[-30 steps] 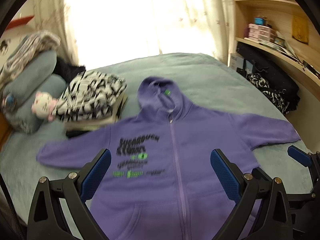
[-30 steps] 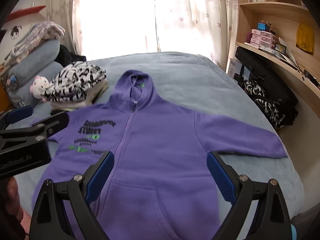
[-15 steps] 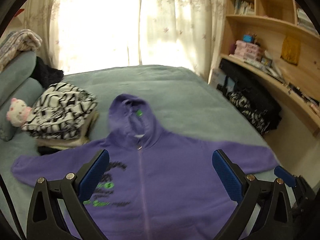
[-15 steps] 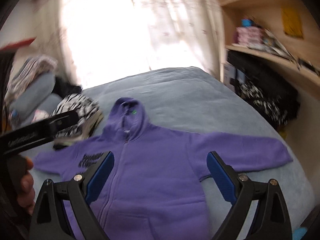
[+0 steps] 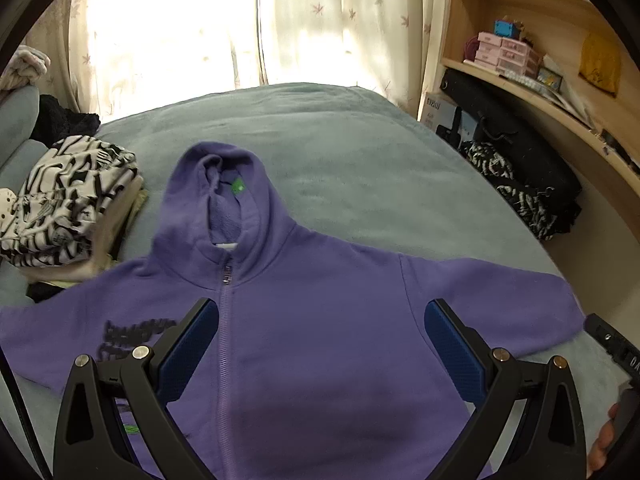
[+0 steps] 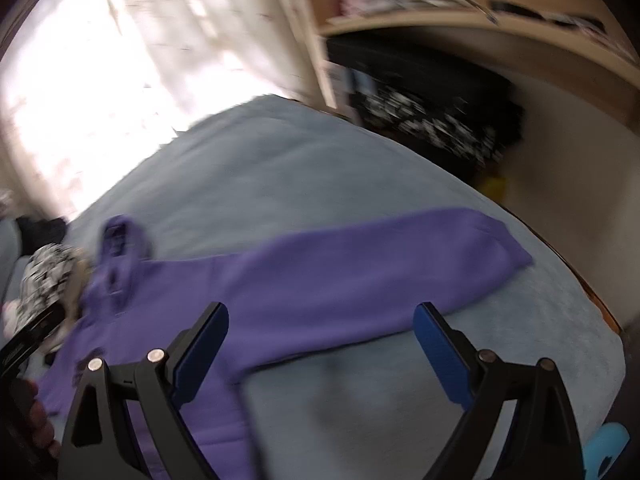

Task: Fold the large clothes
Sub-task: 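Grasp the cuff of one hoodie sleeve with the right gripper, then fold the held sleeve across the hoodie front and open the right gripper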

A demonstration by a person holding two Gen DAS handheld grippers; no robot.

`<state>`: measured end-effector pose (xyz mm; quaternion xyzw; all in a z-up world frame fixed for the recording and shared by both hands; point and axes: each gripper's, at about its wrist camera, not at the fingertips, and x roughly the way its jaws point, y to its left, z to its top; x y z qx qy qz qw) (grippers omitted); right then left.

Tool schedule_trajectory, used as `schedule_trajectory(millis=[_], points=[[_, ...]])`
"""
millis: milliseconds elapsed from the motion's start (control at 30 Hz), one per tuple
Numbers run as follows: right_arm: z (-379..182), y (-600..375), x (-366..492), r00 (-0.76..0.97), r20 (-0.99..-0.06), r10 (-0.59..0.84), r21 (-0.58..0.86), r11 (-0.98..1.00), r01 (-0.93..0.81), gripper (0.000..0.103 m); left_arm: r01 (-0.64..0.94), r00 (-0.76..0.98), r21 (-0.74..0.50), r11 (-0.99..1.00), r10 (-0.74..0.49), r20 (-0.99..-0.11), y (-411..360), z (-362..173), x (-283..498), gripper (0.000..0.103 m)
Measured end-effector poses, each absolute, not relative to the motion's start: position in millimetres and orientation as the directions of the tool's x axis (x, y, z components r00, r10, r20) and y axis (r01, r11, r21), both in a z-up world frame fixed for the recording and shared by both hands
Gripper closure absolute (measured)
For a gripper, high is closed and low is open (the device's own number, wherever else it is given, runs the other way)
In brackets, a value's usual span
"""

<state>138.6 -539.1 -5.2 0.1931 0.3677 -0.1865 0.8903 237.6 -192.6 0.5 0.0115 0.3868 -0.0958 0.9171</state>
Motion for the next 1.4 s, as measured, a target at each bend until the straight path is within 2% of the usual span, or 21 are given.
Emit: schedule_trajectory(millis=[200, 300, 500, 567, 600, 667, 700, 733, 767, 900, 1000, 1067, 1233, 1400], points=[[-67, -626, 140, 0.553, -0.814, -0.174, 0.279, 0.719, 0.636, 0.009, 0.142, 0.648, 0.039, 0.989, -0.064, -0.759, -232, -55, 264, 0.001], [-92, -656, 138, 0.524, -0.836, -0.163, 0.305, 0.655, 0.692, 0.009, 0.134, 0.604, 0.026, 0.991, -0.061, -0.794, -243, -85, 275, 0.002], [-114, -686, 145, 0.531, -0.836, -0.137, 0.375, 0.565, 0.735, 0.009, 0.162, 0.577, 0.003, 0.987, -0.092, -0.812, -265, -116, 283, 0.002], [-114, -690, 152, 0.522, -0.838, -0.159, 0.362, 0.552, 0.751, 0.014, 0.175, 0.576, 0.003, 0.985, -0.100, -0.811, -270, -121, 285, 0.002], [-114, -692, 156, 0.507, -0.843, -0.177, 0.346, 0.544, 0.765, 0.023, 0.183, 0.570, -0.005, 0.983, -0.110, -0.814, -273, -122, 285, 0.002], [-113, -697, 164, 0.480, -0.853, -0.207, 0.313, 0.534, 0.786, 0.052, 0.194, 0.557, -0.028, 0.981, -0.134, -0.820, -276, -121, 287, 0.002], [-112, -698, 165, 0.476, -0.853, -0.213, 0.307, 0.533, 0.788, 0.062, 0.200, 0.549, -0.047, 0.979, -0.152, -0.822, -278, -121, 286, 0.002], [-108, -699, 168, 0.489, -0.845, -0.219, 0.314, 0.537, 0.783, 0.086, 0.204, 0.547, -0.061, 0.977, -0.165, -0.820, -278, -119, 286, 0.002], [-104, -698, 168, 0.508, -0.833, -0.217, 0.330, 0.542, 0.773, 0.091, 0.207, 0.550, -0.070, 0.976, -0.175, -0.817, -277, -117, 284, 0.002], [-59, -660, 179, 0.628, -0.736, -0.255, 0.344, 0.658, 0.670, 0.093, 0.205, 0.592, -0.072, 0.976, -0.182, -0.785, -263, -99, 274, 0.002], [-22, -605, 190, 0.735, -0.654, -0.182, 0.351, 0.787, 0.507, 0.093, 0.190, 0.635, -0.090, 0.978, -0.193, -0.748, -245, -81, 265, 0.002], [-6, -565, 201, 0.767, -0.630, -0.120, 0.321, 0.859, 0.398, 0.093, 0.172, 0.665, -0.105, 0.980, -0.194, -0.721, -228, -69, 259, 0.002], [5, -454, 220, 0.766, -0.643, 0.007, 0.194, 0.969, 0.154, 0.093, 0.114, 0.690, -0.167, 0.979, -0.198, -0.696, -173, -48, 249, 0.002], [-31, -362, 224, 0.693, -0.717, 0.074, 0.111, 0.994, 0.008, 0.093, 0.021, 0.674, -0.145, 0.989, -0.122, -0.729, -115, -52, 236, 0.002]])
